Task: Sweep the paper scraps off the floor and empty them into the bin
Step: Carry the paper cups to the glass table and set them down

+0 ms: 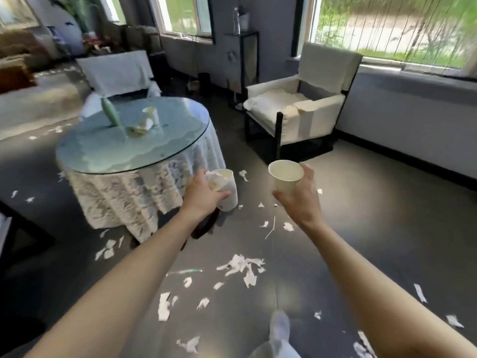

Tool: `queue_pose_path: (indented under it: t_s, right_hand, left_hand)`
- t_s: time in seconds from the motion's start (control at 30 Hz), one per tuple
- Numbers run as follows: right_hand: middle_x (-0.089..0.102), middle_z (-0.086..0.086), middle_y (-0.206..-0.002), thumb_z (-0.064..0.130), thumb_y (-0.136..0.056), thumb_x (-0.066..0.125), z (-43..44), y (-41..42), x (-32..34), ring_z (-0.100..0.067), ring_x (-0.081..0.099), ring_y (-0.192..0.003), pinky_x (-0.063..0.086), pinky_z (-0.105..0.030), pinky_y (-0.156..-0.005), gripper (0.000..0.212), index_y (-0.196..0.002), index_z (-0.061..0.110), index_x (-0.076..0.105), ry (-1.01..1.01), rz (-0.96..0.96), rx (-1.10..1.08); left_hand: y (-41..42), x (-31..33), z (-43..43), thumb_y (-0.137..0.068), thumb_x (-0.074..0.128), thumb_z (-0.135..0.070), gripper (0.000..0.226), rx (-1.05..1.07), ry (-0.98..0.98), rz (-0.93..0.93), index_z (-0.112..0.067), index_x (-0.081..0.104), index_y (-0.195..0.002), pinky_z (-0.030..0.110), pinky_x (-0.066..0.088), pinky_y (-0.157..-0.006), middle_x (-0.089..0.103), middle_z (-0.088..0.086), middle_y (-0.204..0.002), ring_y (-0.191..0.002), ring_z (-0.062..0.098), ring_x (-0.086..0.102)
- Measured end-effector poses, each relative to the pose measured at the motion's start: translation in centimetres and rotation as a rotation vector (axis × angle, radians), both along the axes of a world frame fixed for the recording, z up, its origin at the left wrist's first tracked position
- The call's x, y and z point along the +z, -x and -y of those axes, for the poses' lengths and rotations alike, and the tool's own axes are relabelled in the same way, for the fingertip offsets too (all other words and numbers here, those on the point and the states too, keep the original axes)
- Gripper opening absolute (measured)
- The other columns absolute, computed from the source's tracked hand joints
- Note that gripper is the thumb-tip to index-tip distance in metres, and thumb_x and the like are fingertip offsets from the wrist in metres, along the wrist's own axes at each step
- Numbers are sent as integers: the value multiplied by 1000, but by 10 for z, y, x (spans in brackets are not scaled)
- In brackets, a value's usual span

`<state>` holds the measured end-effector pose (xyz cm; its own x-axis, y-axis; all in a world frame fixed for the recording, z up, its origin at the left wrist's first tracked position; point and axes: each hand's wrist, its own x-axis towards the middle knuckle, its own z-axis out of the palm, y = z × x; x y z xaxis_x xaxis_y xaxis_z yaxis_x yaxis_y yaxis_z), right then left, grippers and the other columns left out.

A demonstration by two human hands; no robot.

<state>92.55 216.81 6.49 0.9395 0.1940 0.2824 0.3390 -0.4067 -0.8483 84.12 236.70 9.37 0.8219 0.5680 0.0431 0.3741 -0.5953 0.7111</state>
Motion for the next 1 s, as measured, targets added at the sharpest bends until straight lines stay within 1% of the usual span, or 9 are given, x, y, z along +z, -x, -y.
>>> queue_pose_path:
  t_s: [0.13,0.2,0.27,0.47,0.6,0.67,0.77,0.87,1.0]
  right_hand:
    - [50,-16,-127,15,-74,77,-61,-157,-8,-31,51,-113,42,-30,-90,83,-140,9,27,-21,-32,7]
    - [46,-14,-131,16,-74,78,-92,-235,-4,-28,49,-117,44,-37,-97,84,-141,10,28,-21,-23,39]
    - [45,-11,-132,17,-74,78,-121,-308,7,-25,48,-120,42,-37,-102,81,-141,9,33,-15,-3,51]
    - [44,-3,-131,14,-71,79,-216,-507,25,-18,42,-123,31,-18,-97,87,-143,9,30,24,0,103]
    - [43,-7,-139,17,-72,79,-291,-621,5,-21,38,-129,33,-30,-108,90,-145,10,28,65,-22,150]
    - [45,-8,-136,18,-72,79,-341,-688,-3,-23,42,-126,38,-34,-106,86,-143,10,31,63,-15,172]
    - [45,-4,-135,20,-73,78,-420,-790,4,-20,44,-123,36,-24,-98,83,-142,13,33,52,-19,203]
    - [42,-3,-137,18,-73,77,-488,-884,22,-19,42,-126,38,-33,-105,84,-143,15,30,27,-20,252]
    - [42,-3,-136,21,-72,77,-562,-1003,37,-18,44,-124,42,-35,-103,86,-142,18,26,-10,-20,264]
  left_hand:
    - [-162,-12,-53,-73,83,-26,79,-25,11,21,-7,39,-136,17,30,-79,50,12,-132,-119,27,48]
    - [-243,-8,-79,-72,84,-25,79,-16,15,43,-6,40,-135,22,32,-85,51,12,-133,-122,28,47]
    - [-315,3,-103,-72,84,-22,80,-13,19,71,-5,39,-137,24,32,-92,50,13,-134,-123,28,46]
    - [-499,12,-196,-72,84,-22,77,42,49,90,-6,41,-133,19,33,-83,51,13,-130,-116,28,50]
    - [-616,-4,-271,-72,84,-33,77,99,35,106,-9,41,-132,33,43,-89,50,12,-129,-114,28,50]
    - [-683,-13,-318,-71,84,-35,77,119,20,130,-9,43,-130,31,41,-85,51,11,-127,-112,26,50]
    - [-787,-12,-394,-70,85,-31,77,143,6,129,-8,44,-131,30,39,-87,51,12,-129,-113,27,51]
    - [-882,-4,-459,-72,84,-31,79,151,21,135,-7,42,-134,29,39,-90,48,14,-133,-117,28,50]
    - [-993,1,-531,-72,84,-31,74,145,25,150,-7,45,-130,25,36,-81,52,12,-128,-112,26,52]
